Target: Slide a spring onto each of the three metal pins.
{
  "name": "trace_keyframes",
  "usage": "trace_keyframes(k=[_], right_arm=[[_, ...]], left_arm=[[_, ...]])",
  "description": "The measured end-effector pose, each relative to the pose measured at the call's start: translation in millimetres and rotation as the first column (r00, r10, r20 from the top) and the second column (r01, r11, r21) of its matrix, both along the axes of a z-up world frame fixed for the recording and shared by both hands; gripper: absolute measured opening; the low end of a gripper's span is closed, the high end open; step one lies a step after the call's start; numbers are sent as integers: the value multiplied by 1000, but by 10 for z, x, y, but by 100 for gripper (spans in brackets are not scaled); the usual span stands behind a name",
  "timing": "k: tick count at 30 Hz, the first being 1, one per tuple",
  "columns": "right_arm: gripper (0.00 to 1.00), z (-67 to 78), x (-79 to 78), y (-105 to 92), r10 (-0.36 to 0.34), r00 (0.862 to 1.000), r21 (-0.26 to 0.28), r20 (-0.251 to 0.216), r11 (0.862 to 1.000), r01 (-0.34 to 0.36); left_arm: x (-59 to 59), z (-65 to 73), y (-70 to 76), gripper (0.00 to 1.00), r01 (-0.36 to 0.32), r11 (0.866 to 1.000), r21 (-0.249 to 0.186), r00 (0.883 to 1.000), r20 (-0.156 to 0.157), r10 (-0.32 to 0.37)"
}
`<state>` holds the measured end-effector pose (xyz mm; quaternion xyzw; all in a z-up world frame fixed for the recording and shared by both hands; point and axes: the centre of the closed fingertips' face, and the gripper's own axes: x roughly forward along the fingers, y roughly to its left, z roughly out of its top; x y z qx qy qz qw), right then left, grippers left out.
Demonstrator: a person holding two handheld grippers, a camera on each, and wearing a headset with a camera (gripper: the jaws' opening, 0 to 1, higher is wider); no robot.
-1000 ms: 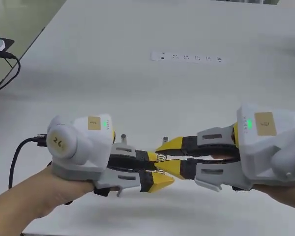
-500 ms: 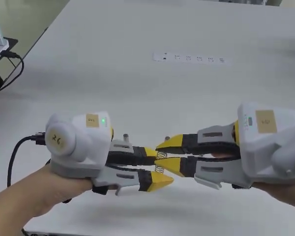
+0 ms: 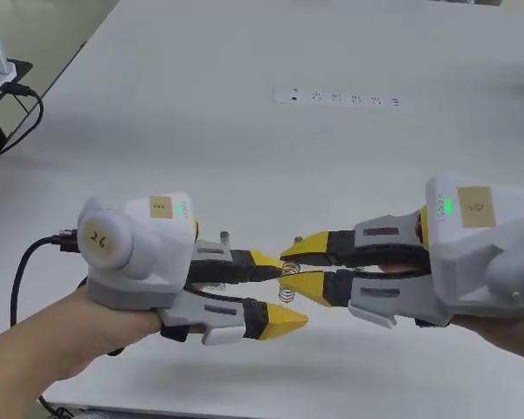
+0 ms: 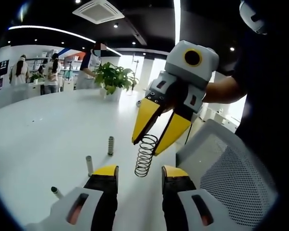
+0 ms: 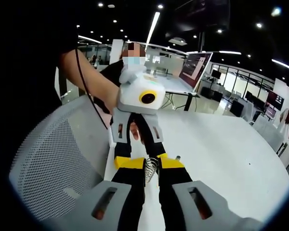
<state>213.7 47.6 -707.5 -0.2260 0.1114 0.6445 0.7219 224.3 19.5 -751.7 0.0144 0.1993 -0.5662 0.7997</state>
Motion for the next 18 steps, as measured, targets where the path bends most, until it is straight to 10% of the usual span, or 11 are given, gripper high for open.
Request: trace_keyframes(k=[18], right_arm=[[6,-25,94,-41,-20,1000,-16,16,1000,20]], left_arm=[[58,-95,424,49,-112,993,25,993,-17,113]])
